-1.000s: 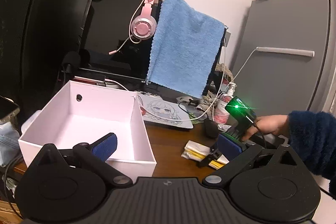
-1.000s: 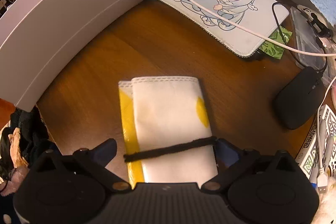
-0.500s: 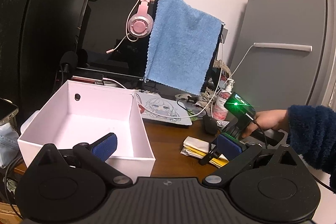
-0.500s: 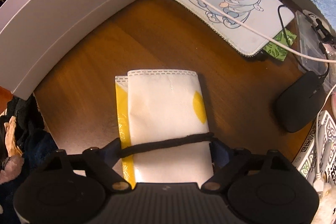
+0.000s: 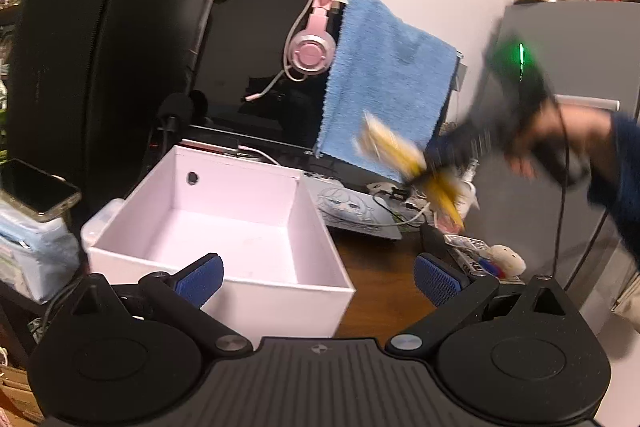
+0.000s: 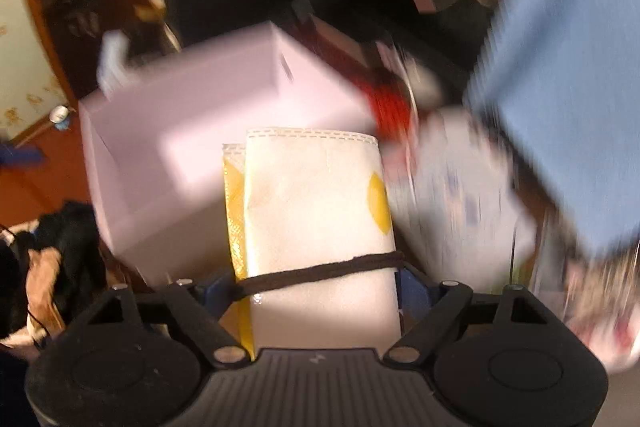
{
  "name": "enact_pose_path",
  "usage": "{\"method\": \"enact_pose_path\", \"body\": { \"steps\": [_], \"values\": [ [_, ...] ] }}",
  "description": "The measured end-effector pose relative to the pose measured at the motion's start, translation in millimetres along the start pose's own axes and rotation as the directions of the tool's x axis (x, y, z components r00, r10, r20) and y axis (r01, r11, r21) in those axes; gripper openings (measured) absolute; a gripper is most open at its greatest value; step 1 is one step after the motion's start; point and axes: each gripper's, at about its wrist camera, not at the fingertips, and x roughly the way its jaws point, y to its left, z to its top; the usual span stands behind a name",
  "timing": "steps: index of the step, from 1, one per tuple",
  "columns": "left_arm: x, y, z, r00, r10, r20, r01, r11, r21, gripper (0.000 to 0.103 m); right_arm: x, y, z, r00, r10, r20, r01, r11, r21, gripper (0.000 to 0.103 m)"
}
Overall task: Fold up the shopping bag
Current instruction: 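Lower the banded bag into the white box with the right tool, then open the right tool and release the bag inside the box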
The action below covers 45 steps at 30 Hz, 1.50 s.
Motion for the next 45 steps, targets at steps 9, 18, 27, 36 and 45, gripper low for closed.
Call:
{"method": "enact_pose_path", "body": {
  "steps": [9,18,27,36,45],
  "values": [
    [-25.9,27.1,-16.5,0.992,0.12,0.028,-0.121,0.992,0.025,0.103,89.9,86.7,135.4,0.998,0.06,-0.035,-0.067,0.96,-0.272,0.083],
    [-20.3,62.0,-27.2,0.986,0.166,-0.004,-0.166,0.986,-0.022,0.103,228.2,95.7,127.4,0.959,-0.054,-0.28,-0.067,0.911,-0.406,0.084],
    [-12.3,68.8,-36.8,0.983,0.182,-0.039,-0.183,0.983,-0.033,0.103,257.4,96.5,118.9,0.963,-0.058,-0.264,-0.07,0.89,-0.45,0.091],
    [-11.1,62.5,-36.1,0.986,0.161,-0.034,-0.162,0.987,-0.022,0.103,215.0,96.5,102.0,0.969,-0.035,-0.246,-0.083,0.888,-0.452,0.089],
    [-9.6,52.9,-35.8,0.986,0.162,-0.039,-0.162,0.987,0.007,0.103,213.6,85.0,72.3,0.947,-0.082,-0.309,-0.067,0.894,-0.443,0.042]
  ]
}}
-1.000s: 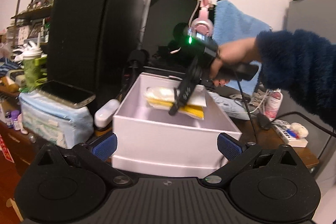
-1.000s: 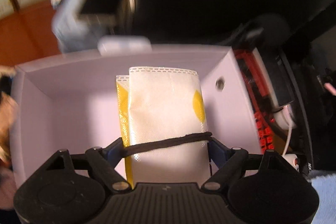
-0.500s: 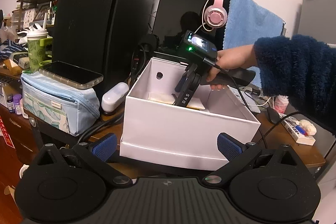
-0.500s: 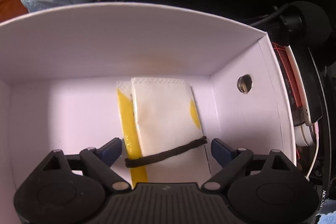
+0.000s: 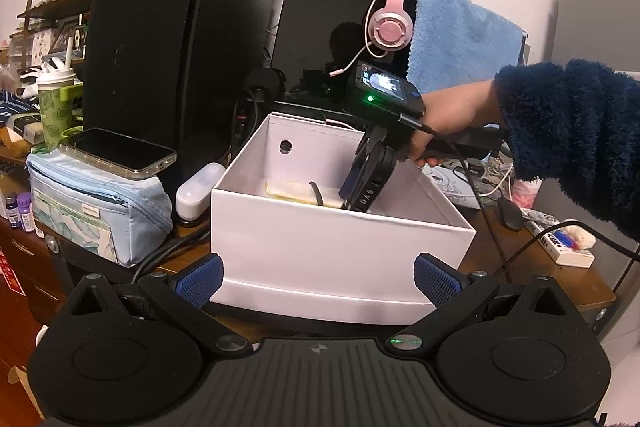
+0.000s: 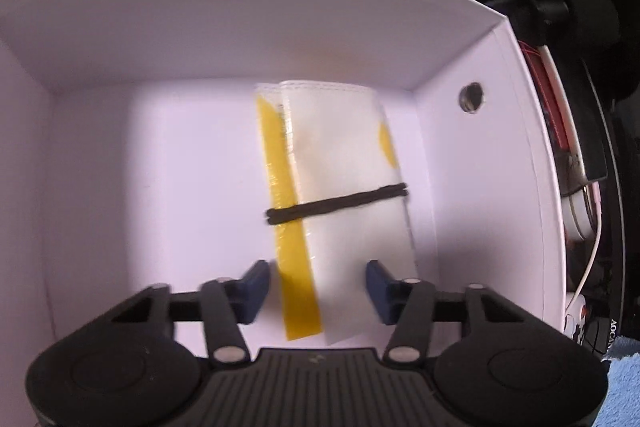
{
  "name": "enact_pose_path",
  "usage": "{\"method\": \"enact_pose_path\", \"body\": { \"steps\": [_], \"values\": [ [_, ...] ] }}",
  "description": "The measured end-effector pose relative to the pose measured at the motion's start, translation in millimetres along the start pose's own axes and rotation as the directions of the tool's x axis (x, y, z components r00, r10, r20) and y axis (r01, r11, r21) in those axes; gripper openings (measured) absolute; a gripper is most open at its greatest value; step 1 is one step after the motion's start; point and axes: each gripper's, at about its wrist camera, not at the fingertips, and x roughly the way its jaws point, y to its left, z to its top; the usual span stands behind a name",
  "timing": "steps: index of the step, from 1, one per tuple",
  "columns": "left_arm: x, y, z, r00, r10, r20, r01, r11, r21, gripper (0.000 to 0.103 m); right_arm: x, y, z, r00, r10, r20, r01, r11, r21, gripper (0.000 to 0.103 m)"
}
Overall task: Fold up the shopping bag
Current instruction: 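Open the right tool and release the bag inside the box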
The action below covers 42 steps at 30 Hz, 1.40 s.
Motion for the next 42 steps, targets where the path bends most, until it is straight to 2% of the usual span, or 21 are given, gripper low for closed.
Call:
{"method": "enact_pose_path", "body": {
  "steps": [5,9,16,18,22,25,27,29,32,33,34,35,38,42],
  "values": [
    [3.9,2.0,1.5,1.0,0.006,-0.01,-0.006,1.0,-0.004,0.103,-2.0,-9.0,-5.2,0.998,-0.016,0.054,0.013,0.998,0.056,0.038],
    [7.9,3.1,0.4,1.0,0.003,-0.021,-0.003,1.0,-0.009,0.103,1.1,-5.0,-10.7,0.995,-0.066,0.069,0.066,0.998,0.003,0.038],
    [7.3,4.9,-2.3,0.999,0.015,-0.029,-0.016,1.0,-0.01,0.103,-0.2,-2.1,-21.5,0.994,-0.078,0.071,0.078,0.997,-0.004,0.039],
    [6.9,5.3,-2.3,0.999,0.016,-0.028,-0.017,1.0,-0.011,0.103,-5.3,-0.3,-25.5,0.995,-0.073,0.075,0.073,0.997,0.0,0.041],
    [7.0,3.9,-2.3,0.999,0.025,-0.03,-0.025,1.0,-0.004,0.103,-27.0,3.8,-38.5,0.99,-0.026,0.137,0.021,0.999,0.041,0.061],
    [5.9,2.6,-2.0,0.999,0.031,-0.028,-0.03,1.0,0.003,0.103,-54.7,5.1,-56.6,0.972,-0.002,0.236,-0.026,0.993,0.119,0.07],
    [6.2,2.1,-0.6,0.999,0.03,-0.029,-0.03,1.0,0.002,0.103,-77.8,-0.1,-66.9,0.948,0.002,0.317,-0.067,0.978,0.195,0.077],
    [7.0,0.3,1.6,0.999,0.029,-0.03,-0.029,1.0,0.001,0.103,-96.6,-15.6,-64.0,0.919,0.0,0.393,-0.121,0.952,0.283,0.084],
    [10.2,-5.1,5.6,0.999,0.028,-0.04,-0.028,1.0,0.004,0.103,-118.2,-30.6,-71.9,0.863,-0.016,0.505,-0.227,0.88,0.417,0.087],
    [11.6,-7.2,7.1,0.999,0.028,-0.045,-0.028,1.0,0.006,0.103,-117.6,-31.5,-62.6,0.848,-0.042,0.528,-0.245,0.853,0.461,0.088],
    [13.0,-10.6,9.0,0.998,0.031,-0.048,-0.03,0.999,0.01,0.103,-117.9,-31.2,-62.3,0.842,-0.082,0.533,-0.241,0.826,0.509,0.094],
    [14.3,-14.1,11.1,0.998,0.034,-0.052,-0.033,0.999,0.015,0.103,-119.2,-24.6,-69.0,0.847,-0.133,0.516,-0.216,0.799,0.561,0.098],
    [17.9,-27.5,17.9,0.997,0.041,-0.058,-0.039,0.999,0.033,0.103,-130.7,-7.3,-97.9,0.872,-0.27,0.409,-0.107,0.71,0.696,0.098],
    [25.5,-50.9,30.3,0.997,0.031,-0.07,-0.028,0.998,0.049,0.103,-148.9,6.8,-140.7,0.881,-0.347,0.322,-0.036,0.63,0.776,0.098]
  ]
}}
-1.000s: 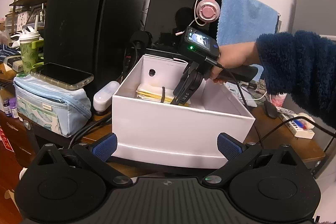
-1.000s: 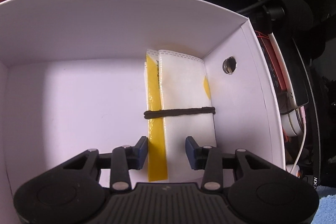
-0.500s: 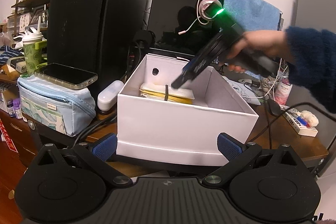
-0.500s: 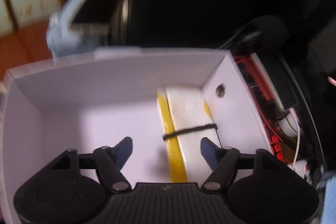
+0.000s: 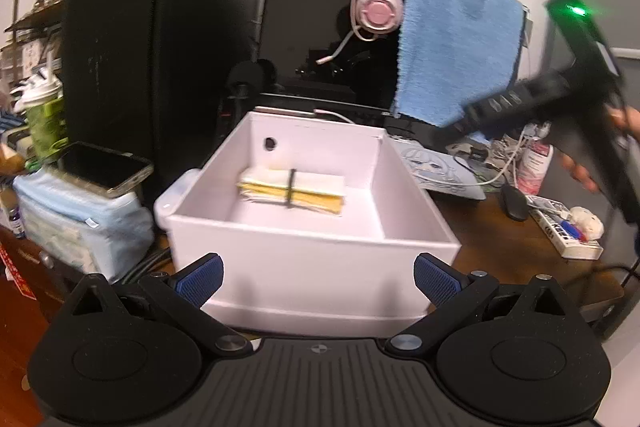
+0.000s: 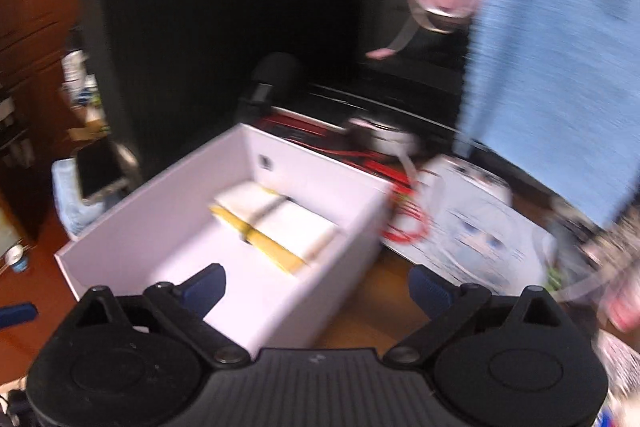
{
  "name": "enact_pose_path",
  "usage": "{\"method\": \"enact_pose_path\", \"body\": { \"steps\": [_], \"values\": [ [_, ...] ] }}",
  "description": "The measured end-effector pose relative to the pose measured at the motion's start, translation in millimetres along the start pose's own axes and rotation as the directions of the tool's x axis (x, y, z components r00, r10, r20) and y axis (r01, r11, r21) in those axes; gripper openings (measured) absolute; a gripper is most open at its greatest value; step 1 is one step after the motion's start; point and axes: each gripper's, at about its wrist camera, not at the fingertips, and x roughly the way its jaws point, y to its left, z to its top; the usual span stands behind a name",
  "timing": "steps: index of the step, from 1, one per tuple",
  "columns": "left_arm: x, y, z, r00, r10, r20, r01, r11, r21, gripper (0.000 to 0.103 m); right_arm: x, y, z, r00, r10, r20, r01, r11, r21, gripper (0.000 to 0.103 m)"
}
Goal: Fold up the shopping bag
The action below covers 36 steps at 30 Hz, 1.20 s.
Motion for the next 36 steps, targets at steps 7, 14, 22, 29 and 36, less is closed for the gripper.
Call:
{"method": "enact_pose_path", "body": {
  "steps": [7,14,22,29,36],
  "values": [
    [21.5,-44.4,24.3,0.997,-0.081,-0.013,0.081,0.997,0.001,0.102,-44.0,-39.1,-59.4,0.988,-0.144,0.062,0.142,0.989,0.025,0.098],
    [49.3,-88.8,39.4,0.999,-0.031,0.009,0.032,0.999,-0.016,0.102,-65.9,-77.9,-112.8,0.987,-0.16,0.03,0.148,0.958,0.246,0.098],
    [44.6,-135.1,41.9,0.999,-0.029,0.018,0.027,0.994,0.102,0.102,-95.3,-86.0,-141.2,0.957,-0.281,0.071,0.241,0.906,0.347,0.098],
    [26.6,-153.3,46.0,0.998,-0.023,0.053,0.015,0.99,0.142,0.102,-111.7,-69.9,-149.2,0.906,-0.408,0.116,0.344,0.867,0.361,0.098],
    [14.2,-152.6,52.6,0.997,-0.012,0.073,0.003,0.992,0.123,0.102,-125.4,-60.6,-150.2,0.902,-0.4,0.161,0.32,0.872,0.369,0.098]
  ]
}}
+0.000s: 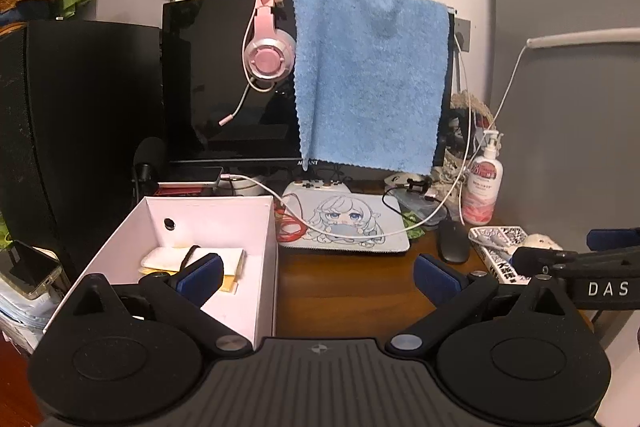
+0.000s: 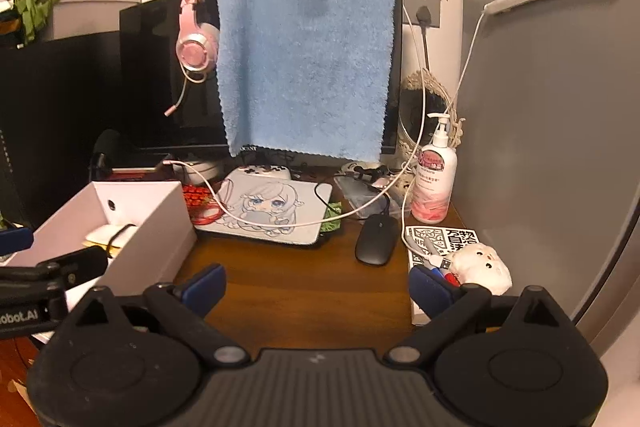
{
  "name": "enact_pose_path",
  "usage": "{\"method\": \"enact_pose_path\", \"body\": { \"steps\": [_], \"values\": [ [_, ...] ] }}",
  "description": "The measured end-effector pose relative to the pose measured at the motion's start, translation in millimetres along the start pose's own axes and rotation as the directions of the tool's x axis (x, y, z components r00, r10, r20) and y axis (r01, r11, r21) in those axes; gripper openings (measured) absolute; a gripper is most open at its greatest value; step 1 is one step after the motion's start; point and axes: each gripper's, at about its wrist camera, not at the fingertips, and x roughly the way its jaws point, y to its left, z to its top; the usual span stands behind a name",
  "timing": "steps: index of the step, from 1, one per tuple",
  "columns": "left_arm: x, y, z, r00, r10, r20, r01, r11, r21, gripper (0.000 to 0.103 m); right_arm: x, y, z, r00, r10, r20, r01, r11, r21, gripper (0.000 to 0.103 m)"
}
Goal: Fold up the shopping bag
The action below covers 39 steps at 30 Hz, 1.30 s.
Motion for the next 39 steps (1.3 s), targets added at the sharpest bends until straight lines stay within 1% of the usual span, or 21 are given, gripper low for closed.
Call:
{"method": "enact_pose_path", "body": {
  "steps": [5,10,15,28,39],
  "values": [
    [-1.6,0.1,1.8,1.0,-0.018,-0.011,0.017,1.0,-0.01,0.102,-9.3,1.4,1.9,1.0,0.007,0.019,-0.008,1.0,0.007,0.098],
    [-1.4,-1.8,2.2,1.0,-0.006,-0.01,0.006,1.0,-0.005,0.102,-14.4,3.7,3.6,0.999,0.026,0.028,-0.026,1.0,0.009,0.098],
    [0.9,-2.0,3.3,1.0,-0.017,-0.021,0.017,1.0,-0.017,0.102,-16.4,6.8,4.1,0.999,0.017,0.038,-0.017,1.0,-0.001,0.098],
    [4.2,-5.4,6.5,0.999,-0.002,-0.037,0.002,1.0,-0.001,0.102,-17.0,5.2,6.7,0.998,0.04,0.038,-0.04,0.999,0.012,0.098],
    [0.6,-2.4,11.8,1.0,0.012,-0.029,-0.012,1.0,-0.003,0.102,-19.0,7.2,12.7,0.998,0.053,0.04,-0.053,0.999,0.009,0.098]
  ]
}}
